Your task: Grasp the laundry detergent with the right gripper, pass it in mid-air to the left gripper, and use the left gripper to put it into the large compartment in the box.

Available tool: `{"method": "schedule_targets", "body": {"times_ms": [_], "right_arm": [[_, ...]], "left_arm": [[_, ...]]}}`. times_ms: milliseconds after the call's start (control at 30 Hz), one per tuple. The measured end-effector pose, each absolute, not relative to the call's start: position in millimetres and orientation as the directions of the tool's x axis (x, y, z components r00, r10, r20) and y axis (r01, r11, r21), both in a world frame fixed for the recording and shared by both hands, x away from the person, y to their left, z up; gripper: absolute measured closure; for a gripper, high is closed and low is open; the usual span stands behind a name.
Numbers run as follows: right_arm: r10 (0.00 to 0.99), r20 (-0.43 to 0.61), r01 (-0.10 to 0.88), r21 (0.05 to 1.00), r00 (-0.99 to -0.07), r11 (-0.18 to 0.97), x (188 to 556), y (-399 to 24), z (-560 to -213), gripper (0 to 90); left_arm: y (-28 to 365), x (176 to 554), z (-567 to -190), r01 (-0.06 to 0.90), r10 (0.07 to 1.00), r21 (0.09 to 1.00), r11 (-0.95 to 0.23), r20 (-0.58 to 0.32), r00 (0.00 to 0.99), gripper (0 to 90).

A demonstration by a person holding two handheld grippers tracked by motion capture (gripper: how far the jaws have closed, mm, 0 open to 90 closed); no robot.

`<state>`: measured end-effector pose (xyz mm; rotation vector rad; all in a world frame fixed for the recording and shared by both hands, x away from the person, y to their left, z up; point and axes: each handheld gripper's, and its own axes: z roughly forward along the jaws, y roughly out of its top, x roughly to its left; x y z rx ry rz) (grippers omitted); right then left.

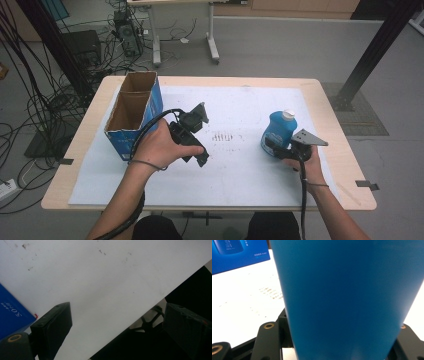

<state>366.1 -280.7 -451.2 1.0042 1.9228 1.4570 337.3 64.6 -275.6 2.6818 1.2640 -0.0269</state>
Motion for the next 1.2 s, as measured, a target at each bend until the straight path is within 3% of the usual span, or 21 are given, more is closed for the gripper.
{"method": "schedule_targets", "body": {"times_ms": [1200], "right_arm": [[0.807, 0.010, 0.238, 0.958, -0.590, 0.163, 365.5, -279.7, -450.1, 42.0]], "left_arm": [[66.6, 344.8, -273.6, 0.763, 0.760, 0.182, -0.620, -0.099, 0.642, 9.3]]}}
